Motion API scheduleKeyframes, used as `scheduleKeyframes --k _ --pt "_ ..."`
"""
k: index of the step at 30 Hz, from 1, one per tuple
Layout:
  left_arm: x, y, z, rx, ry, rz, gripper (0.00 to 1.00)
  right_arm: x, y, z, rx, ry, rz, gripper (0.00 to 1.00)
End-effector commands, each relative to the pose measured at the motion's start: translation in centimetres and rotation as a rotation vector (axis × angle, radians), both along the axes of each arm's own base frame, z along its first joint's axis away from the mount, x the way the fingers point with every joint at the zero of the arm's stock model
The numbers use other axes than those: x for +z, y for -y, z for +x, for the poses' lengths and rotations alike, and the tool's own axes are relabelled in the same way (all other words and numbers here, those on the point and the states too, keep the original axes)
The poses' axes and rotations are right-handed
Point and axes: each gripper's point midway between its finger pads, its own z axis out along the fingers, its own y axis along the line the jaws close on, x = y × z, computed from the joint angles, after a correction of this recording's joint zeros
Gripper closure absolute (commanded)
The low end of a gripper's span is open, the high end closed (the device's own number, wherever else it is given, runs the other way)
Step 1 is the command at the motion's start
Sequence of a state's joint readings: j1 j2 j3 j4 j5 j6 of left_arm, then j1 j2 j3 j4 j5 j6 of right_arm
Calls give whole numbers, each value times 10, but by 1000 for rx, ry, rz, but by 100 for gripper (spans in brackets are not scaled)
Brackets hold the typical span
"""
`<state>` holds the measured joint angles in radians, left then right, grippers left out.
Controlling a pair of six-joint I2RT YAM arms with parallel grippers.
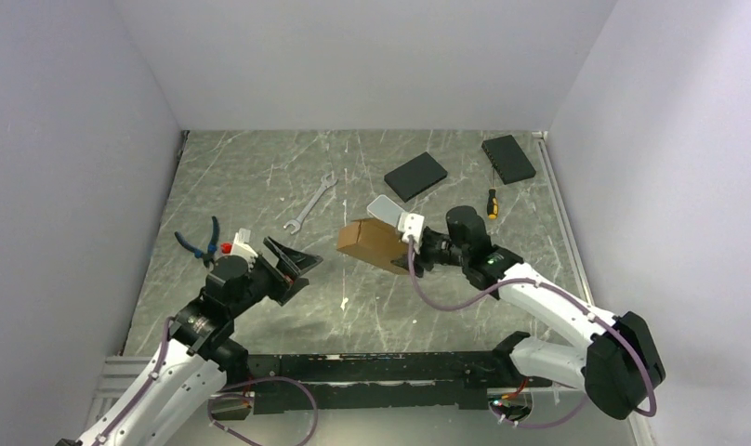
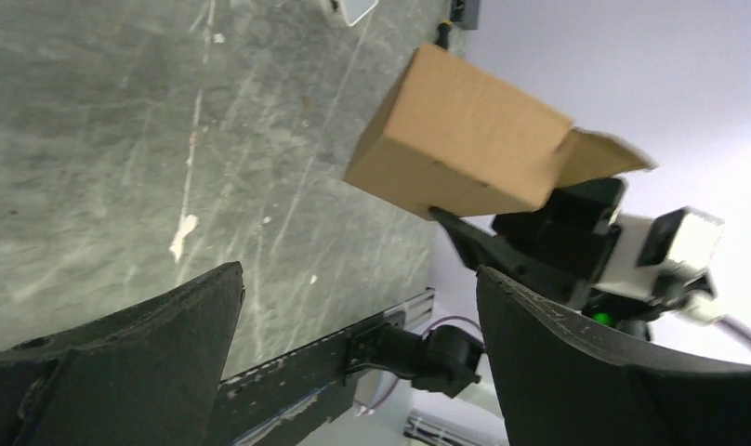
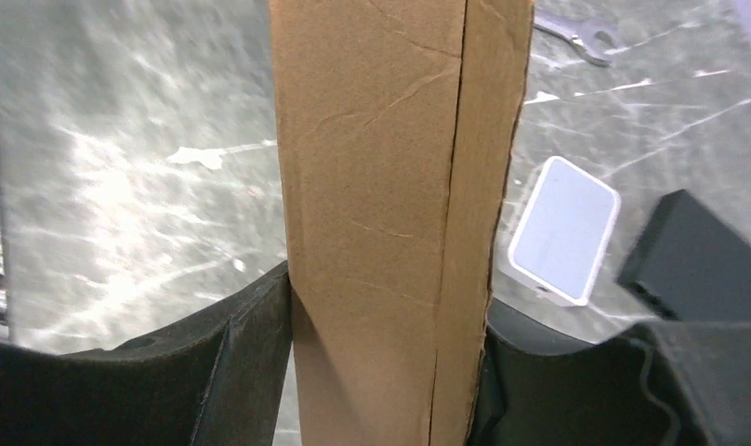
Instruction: Fold the paper box
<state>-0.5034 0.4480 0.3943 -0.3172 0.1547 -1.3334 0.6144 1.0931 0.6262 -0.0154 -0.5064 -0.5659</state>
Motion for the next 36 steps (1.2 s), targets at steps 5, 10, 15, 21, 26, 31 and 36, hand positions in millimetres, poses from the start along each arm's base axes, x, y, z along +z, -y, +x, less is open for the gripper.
scheduleKeyframes --k 5,10,15,21,26,31,36 --pt "-16 -9 -7 -26 14 114 0 32 -13 -13 40 -432 301 44" --pt "-23 -5 -7 -57 3 120 0 16 -13 -16 19 -683 381 44" --pt "-28 -1 -8 -80 -6 126 0 -2 -13 -18 -14 -911 442 44" --pt "-37 7 -7 -107 -26 92 0 -26 -17 -14 -72 -1102 458 45" --pt "-45 13 -3 -122 -41 83 0 -48 -16 -8 -132 -1227 442 45" --pt "-51 20 1 -143 -60 74 0 -74 -9 -2 -211 -1341 411 45" --pt "-57 27 7 -169 -83 91 0 -89 -3 4 -278 -1352 390 44"
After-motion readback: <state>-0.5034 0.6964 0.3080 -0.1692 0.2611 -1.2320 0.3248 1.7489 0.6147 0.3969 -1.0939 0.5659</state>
